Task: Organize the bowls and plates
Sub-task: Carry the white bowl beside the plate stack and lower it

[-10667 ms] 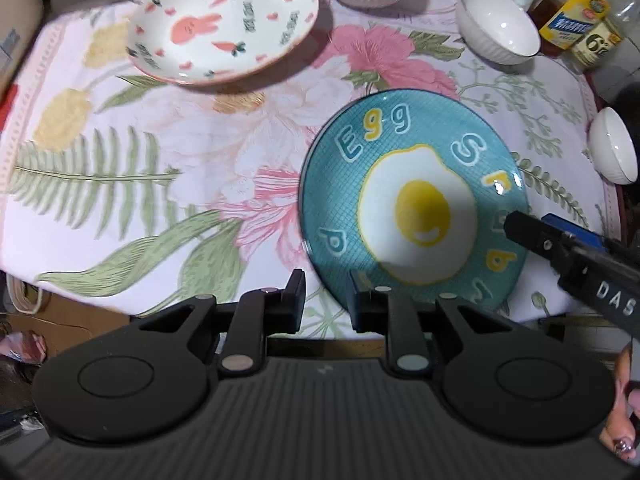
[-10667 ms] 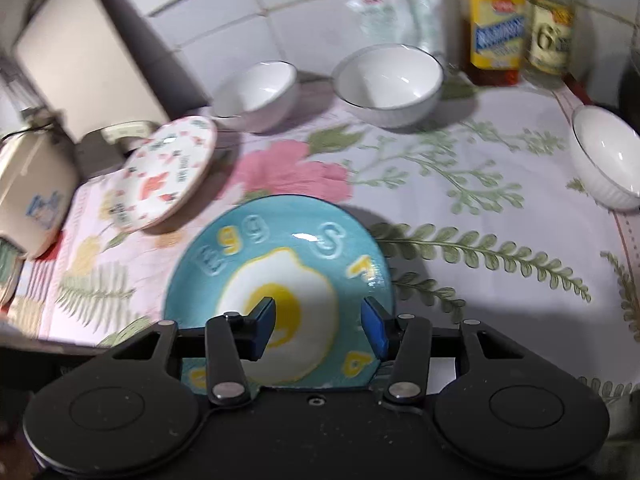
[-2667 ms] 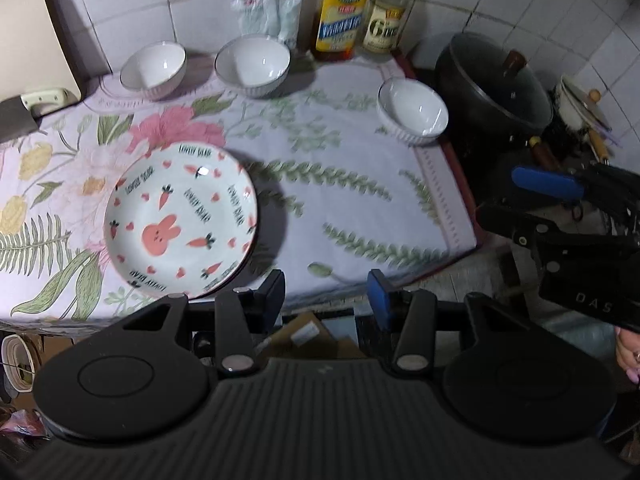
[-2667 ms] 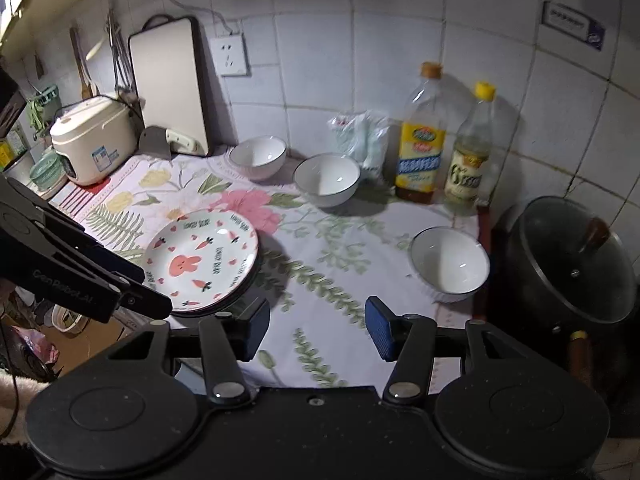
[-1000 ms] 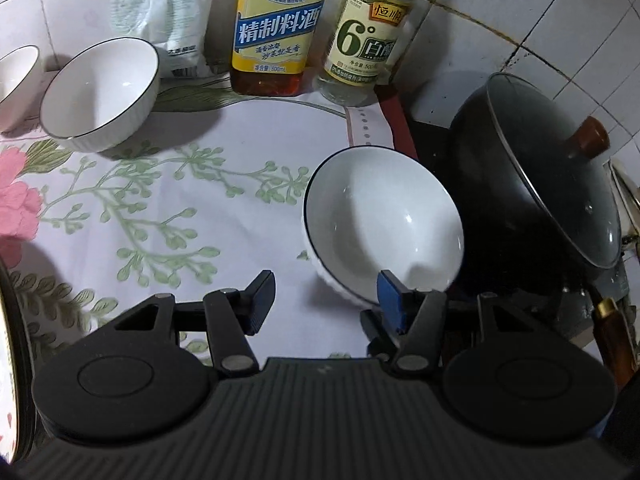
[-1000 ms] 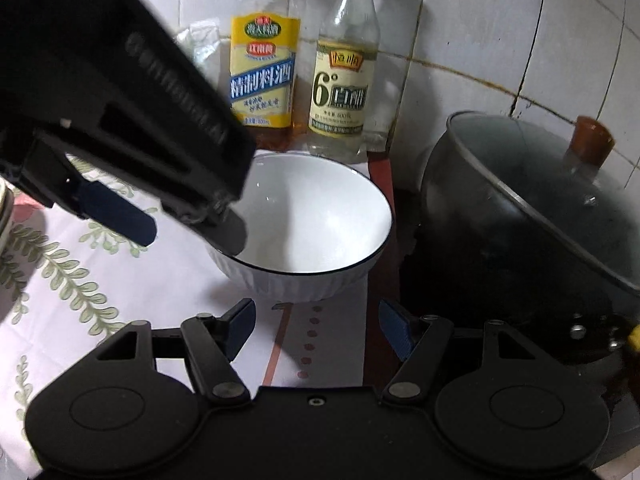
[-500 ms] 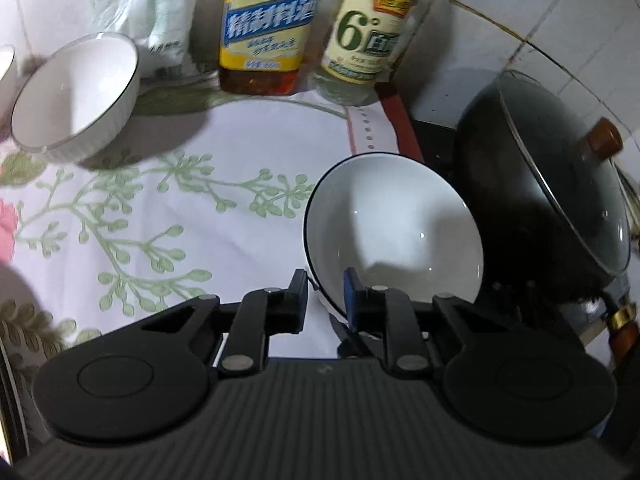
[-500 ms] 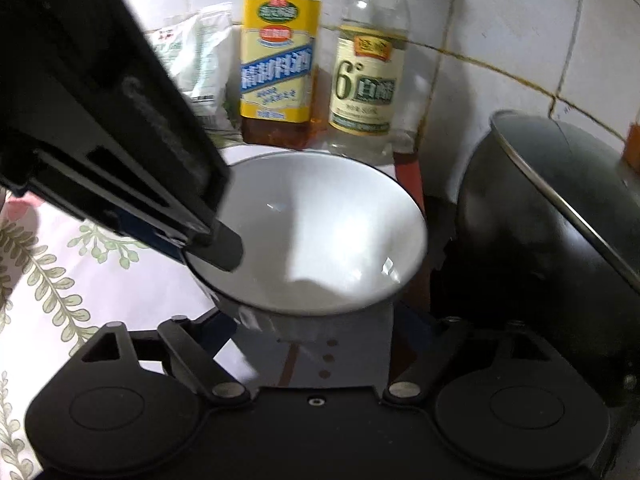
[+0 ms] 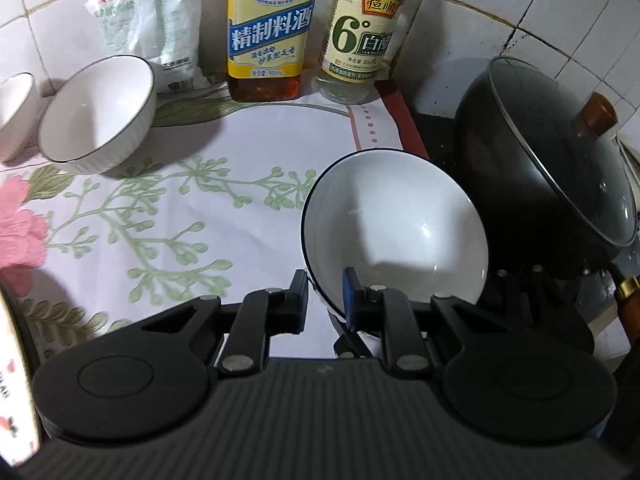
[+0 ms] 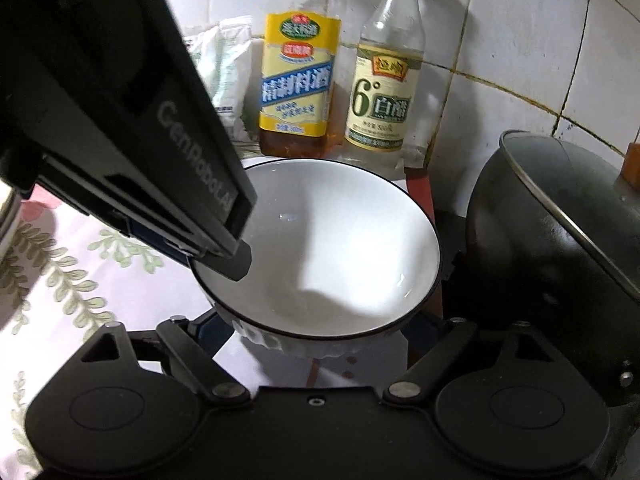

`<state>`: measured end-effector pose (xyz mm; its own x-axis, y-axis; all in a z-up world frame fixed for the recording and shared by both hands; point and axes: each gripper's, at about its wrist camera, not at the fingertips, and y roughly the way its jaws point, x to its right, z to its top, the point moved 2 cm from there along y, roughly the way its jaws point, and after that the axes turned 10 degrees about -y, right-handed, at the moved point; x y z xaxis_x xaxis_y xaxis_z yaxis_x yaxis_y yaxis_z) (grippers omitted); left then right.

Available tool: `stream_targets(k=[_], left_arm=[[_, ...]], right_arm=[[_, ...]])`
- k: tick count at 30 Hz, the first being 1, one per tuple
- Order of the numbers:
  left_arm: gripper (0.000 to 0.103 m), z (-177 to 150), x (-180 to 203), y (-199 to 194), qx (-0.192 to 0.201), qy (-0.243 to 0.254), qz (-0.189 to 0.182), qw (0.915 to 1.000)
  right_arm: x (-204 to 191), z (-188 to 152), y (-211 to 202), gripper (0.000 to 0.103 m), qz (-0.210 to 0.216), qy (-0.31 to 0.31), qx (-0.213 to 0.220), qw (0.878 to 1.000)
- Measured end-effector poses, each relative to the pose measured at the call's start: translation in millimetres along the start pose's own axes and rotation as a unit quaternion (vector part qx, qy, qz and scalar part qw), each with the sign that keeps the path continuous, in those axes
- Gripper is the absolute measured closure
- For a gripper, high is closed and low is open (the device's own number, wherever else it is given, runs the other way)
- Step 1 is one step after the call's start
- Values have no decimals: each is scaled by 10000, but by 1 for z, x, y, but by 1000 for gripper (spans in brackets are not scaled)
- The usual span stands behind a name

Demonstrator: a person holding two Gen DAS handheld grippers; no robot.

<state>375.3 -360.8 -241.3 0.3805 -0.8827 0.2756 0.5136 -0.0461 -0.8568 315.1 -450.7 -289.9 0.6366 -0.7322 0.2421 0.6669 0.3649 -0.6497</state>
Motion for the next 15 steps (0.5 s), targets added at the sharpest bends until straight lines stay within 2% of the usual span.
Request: stream_targets(k=[10, 15], left_arm=[[87, -23, -26, -50, -72, -91, -75, 9999], [87, -39, -43, -76, -131, -135, 97, 9998]], right_arm=[[-27, 4, -45, 12, 145, -176, 107, 9997], [-50, 6, -69, 12, 230, -338, 120, 9991]])
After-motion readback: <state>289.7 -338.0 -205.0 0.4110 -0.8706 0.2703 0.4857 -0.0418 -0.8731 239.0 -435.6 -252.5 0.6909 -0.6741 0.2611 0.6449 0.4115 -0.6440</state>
